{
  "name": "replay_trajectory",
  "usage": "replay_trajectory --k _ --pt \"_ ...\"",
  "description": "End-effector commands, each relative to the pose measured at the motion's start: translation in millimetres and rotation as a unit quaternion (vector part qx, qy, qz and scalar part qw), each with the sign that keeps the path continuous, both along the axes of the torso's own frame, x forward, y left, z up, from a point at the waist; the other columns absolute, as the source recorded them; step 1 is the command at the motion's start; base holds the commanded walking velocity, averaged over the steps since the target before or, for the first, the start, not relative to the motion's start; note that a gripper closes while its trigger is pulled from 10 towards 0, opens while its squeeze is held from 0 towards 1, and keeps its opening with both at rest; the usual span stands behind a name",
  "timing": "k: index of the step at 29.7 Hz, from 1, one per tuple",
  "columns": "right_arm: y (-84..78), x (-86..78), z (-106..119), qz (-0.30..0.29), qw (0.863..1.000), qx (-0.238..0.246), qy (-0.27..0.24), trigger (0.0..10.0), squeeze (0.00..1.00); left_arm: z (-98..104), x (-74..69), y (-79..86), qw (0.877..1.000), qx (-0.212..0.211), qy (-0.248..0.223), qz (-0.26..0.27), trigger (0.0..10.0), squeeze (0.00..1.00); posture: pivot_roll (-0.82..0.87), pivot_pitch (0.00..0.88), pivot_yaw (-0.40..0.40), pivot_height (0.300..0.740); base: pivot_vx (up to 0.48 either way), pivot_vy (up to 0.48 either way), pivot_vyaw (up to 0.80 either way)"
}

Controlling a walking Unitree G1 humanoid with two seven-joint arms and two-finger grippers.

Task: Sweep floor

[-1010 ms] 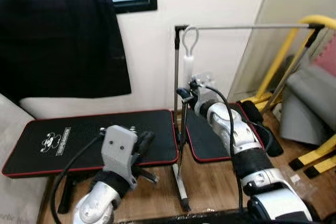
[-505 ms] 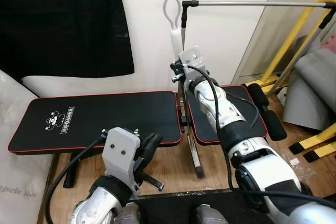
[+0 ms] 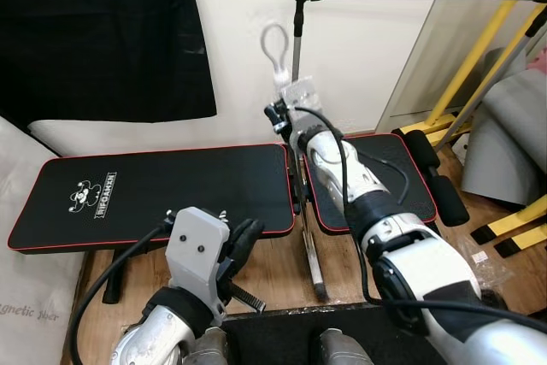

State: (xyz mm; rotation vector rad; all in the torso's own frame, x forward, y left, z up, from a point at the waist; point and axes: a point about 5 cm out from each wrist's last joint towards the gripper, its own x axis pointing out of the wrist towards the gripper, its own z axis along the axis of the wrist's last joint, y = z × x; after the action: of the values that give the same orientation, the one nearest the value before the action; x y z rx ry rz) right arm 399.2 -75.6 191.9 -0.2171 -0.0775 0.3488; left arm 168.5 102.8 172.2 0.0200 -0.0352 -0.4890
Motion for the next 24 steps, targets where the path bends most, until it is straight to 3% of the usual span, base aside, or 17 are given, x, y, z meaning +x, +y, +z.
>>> replay_trajectory --k 1,2,7,10,11,12,13,14,16,17,18,19,21,22,24 --pt "-2.2 -1.0 -4 0.006 1.0 0.008 0.01 10.0 1.0 -2 -1.1 -1.3 1.0 -0.001 0.011 0.0 10.0 0.0 0.05 0.241 -0.03 0.74 0.0 0.0 0.0" --pt "-10.4 -3.6 -9 0.017 0.999 0.017 0.022 10.0 1.0 -2 -0.1 -1.7 1.0 -0.001 0.011 -0.001 10.0 0.0 0.04 0.238 -0.035 0.74 0.0 0.0 0.0" --pt "-20.5 -10.9 -18 0.041 0.998 0.029 0.04 10.0 1.0 -2 1.3 -1.8 1.0 0.0 0.01 -0.001 10.0 0.0 0.03 0.235 -0.035 0.74 0.0 0.0 0.0" --pt "-43.7 -36.9 -30 0.068 0.996 0.033 0.049 10.0 0.98 -3 3.8 -0.8 1.0 0.0 0.01 -0.001 10.0 0.0 0.01 0.23 -0.032 0.74 0.0 0.0 0.0" --pt "-43.7 -36.9 -30 0.068 0.996 0.033 0.049 10.0 0.98 -3 3.8 -0.8 1.0 0.0 0.01 -0.001 10.0 0.0 0.01 0.23 -0.032 0.74 0.0 0.0 0.0" --pt "-52.0 -47.8 -34 0.07 0.995 0.04 0.056 10.0 0.28 -3 4.8 -0.3 1.0 0.001 0.01 -0.001 10.0 0.0 0.01 0.226 -0.031 0.74 0.0 0.0 0.0" --pt "-58.8 -57.0 -36 0.071 0.994 0.048 0.062 10.0 0.0 -4 5.6 0.0 1.0 0.001 0.009 -0.002 10.0 0.0 0.01 0.225 -0.031 0.74 0.0 0.0 0.0" --pt "-58.8 -57.0 -36 0.071 0.994 0.048 0.062 10.0 0.0 -4 5.6 0.0 1.0 0.001 0.009 -0.002 10.0 0.0 0.01 0.225 -0.031 0.74 0.0 0.0 0.0" --pt "-73.2 -78.1 -38 0.061 0.992 0.079 0.072 10.0 0.0 -5 8.9 1.5 1.0 0.003 0.008 -0.004 10.0 0.0 -0.02 0.213 -0.024 0.74 0.0 0.0 0.0" --pt "-73.2 -78.1 -38 0.061 0.992 0.079 0.072 10.0 0.0 -5 8.9 1.5 1.0 0.003 0.008 -0.004 10.0 0.0 -0.02 0.213 -0.024 0.74 0.0 0.0 0.0" --pt "-78.2 -92.8 -39 0.056 0.992 0.088 0.074 10.0 0.0 -5 11.5 2.7 1.0 0.004 0.007 -0.003 10.0 0.0 -0.03 0.208 -0.017 0.74 0.0 0.0 -0.8" --pt "-78.2 -92.8 -39 0.056 0.992 0.088 0.074 10.0 0.0 -5 11.5 2.7 1.0 0.004 0.007 -0.003 10.0 0.0 -0.03 0.208 -0.017 0.74 0.0 0.0 -0.8" --pt "-77.4 -116.0 -38 0.06 0.989 0.106 0.079 10.0 0.0 -6 17.3 6.4 1.0 0.004 0.005 0.006 10.0 0.0 -0.04 0.191 -0.013 0.74 0.0 0.0 -0.8" --pt "-77.4 -116.0 -38 0.06 0.989 0.106 0.079 10.0 0.0 -6 17.3 6.4 1.0 0.004 0.005 0.006 10.0 0.0 -0.04 0.191 -0.013 0.74 0.0 0.0 -0.8" --pt "-71.2 -133.8 -36 0.07 0.988 0.111 0.085 10.0 0.0 -7 21.9 11.1 1.0 0.003 0.003 0.024 10.0 0.0 -0.04 0.181 -0.012 0.74 0.0 0.0 -0.8"
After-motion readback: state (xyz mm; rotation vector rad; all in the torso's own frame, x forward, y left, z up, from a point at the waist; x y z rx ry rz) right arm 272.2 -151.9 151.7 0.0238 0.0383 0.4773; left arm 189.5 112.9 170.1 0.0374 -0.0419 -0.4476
